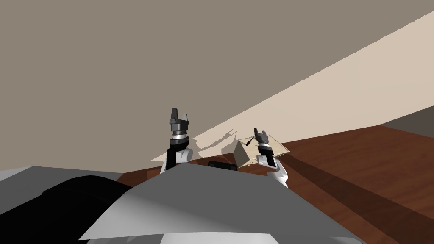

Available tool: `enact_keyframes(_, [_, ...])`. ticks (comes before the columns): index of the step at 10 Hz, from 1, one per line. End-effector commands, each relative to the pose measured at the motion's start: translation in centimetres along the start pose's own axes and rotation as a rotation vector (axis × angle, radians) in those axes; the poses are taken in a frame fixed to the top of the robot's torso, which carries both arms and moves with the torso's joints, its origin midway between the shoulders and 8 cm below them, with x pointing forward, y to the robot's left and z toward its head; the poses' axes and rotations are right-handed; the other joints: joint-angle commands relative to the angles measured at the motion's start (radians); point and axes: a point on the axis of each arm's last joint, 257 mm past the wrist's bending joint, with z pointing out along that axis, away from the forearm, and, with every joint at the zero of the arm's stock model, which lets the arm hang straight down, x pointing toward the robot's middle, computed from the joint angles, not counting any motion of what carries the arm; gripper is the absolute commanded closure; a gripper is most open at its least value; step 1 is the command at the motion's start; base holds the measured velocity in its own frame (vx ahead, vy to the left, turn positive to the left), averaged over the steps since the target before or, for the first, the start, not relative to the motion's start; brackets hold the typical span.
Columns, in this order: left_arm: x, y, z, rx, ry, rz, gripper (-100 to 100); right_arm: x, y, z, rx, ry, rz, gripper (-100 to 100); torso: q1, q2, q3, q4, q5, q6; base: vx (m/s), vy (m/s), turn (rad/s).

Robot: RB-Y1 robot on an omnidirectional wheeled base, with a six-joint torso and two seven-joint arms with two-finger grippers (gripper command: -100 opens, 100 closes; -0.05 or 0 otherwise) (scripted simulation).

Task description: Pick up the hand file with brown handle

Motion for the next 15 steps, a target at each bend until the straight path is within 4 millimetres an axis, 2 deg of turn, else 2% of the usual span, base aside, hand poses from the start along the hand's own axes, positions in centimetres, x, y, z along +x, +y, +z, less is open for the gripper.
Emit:
enact_keyframes(1, [0.0, 0.0, 0.0, 0.0, 0.0, 0.0, 0, 1.3, -0.9, -0.4, 0.023, 0.025, -0.04, -100, 0.0, 0.0, 0.0, 0.0, 0.0, 0.0, 0.008, 0.01, -0.013])
enact_keyframes(2, [0.0, 0.0, 0.0, 0.0, 0.0, 0.0, 0, 1.7, -1.3, 0.0, 0.036, 0.029, -0.068, -100, 0.0, 0.0, 0.0, 0.0, 0.0, 0.0, 0.008, 0.009, -0.031])
enact_keyframes(8, [0.0, 0.0, 0.0, 0.0, 0.0, 0.0, 0, 6.7, -4.6, -1.2, 0.122, 0.132, -0.194, -100, 0.0, 0.0, 0.0, 0.0, 0.0, 0.0, 0.008, 0.005, -0.02])
enact_keyframes(12, [0.0, 0.0, 0.0, 0.0, 0.0, 0.0, 0, 9.4, -5.6, -1.8, 0.158, 0.189, -0.266, -100, -0.001, 0.0, 0.0, 0.0, 0.0, 0.0, 0.009, -0.001, -0.022])
enact_keyframes(15, [0.0, 0.0, 0.0, 0.0, 0.0, 0.0, 0, 11.8, -6.6, -3.1, 0.186, 0.251, -0.301, -100, -0.001, 0.0, 0.0, 0.0, 0.0, 0.0, 0.011, -0.005, -0.019])
